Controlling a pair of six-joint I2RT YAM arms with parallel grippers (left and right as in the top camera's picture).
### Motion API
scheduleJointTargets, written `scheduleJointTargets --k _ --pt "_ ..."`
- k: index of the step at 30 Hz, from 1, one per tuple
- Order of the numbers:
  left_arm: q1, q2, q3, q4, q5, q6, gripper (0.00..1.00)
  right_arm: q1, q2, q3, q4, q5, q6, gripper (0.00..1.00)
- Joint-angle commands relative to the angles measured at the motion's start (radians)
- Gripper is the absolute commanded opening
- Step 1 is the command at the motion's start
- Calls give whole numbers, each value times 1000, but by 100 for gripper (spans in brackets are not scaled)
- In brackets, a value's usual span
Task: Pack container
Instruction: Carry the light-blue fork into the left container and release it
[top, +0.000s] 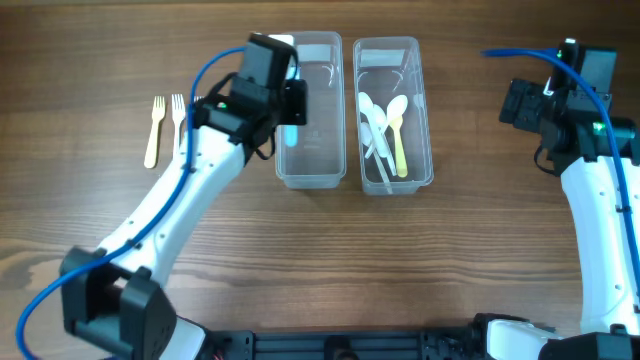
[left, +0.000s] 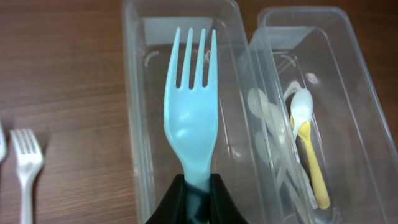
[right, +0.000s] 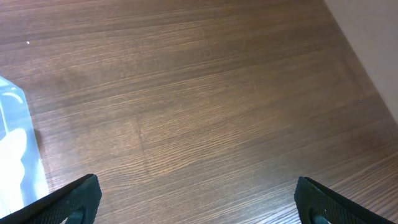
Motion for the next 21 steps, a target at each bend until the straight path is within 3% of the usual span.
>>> scheduleJointTargets --k 1,9,11,17,21 --pt "-27 81 7 11 -11 -36 4 2 -3 10 0 14 -5 100" --pt "-28 218 7 66 -10 -35 5 2 -3 10 0 13 -5 100" --pt "-28 239 7 76 -10 -35 10 2 -3 10 0 13 -5 100" --pt "-27 233 8 92 -10 -34 42 2 -2 10 0 13 -5 100" --pt "-14 186 39 65 -11 -24 43 2 -3 10 0 13 -5 100"
